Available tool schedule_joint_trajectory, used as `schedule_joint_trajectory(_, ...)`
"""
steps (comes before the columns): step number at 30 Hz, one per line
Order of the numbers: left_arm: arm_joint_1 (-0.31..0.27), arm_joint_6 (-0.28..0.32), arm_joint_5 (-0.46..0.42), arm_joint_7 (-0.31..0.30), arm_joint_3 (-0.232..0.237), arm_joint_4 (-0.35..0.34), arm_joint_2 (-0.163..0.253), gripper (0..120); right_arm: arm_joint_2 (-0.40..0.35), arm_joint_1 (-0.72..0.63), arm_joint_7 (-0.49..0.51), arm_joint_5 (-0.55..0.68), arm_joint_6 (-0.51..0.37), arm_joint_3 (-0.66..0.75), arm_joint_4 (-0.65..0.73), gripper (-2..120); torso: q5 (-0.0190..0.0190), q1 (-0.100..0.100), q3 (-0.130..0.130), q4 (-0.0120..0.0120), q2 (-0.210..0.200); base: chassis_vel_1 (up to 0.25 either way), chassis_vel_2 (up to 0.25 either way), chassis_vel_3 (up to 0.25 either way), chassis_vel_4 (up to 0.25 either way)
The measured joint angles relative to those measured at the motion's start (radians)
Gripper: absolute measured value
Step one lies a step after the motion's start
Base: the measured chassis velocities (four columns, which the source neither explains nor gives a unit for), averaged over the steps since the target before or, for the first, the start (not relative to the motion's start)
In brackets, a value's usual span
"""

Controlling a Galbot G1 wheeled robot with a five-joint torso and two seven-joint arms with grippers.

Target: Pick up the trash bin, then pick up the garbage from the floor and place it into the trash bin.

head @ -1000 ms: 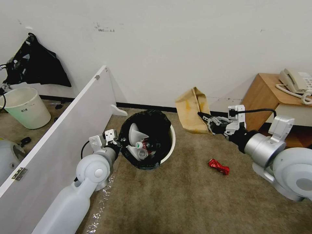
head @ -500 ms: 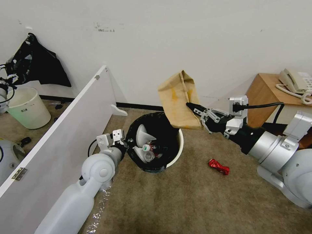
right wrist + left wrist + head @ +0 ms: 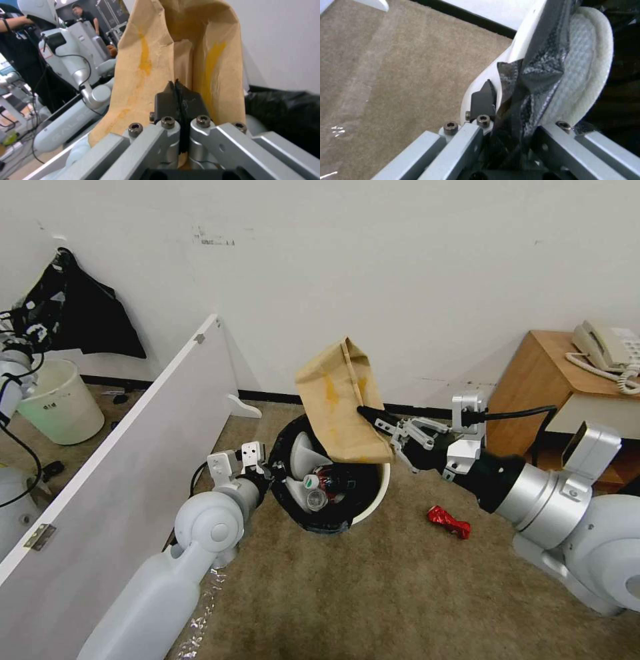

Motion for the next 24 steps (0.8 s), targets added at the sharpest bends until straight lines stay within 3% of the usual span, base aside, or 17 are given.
schedule_joint_trajectory(24,-0.012,0.025,-0.1,0.0,0.005,-0.07,-0.002,1,0.065,-0.026,-0.027,-0.074,-0.023,-0.075,-0.069,0,0.0,0.0,0.0,0.0,0.0,0.0,0.0,0.0,0.0)
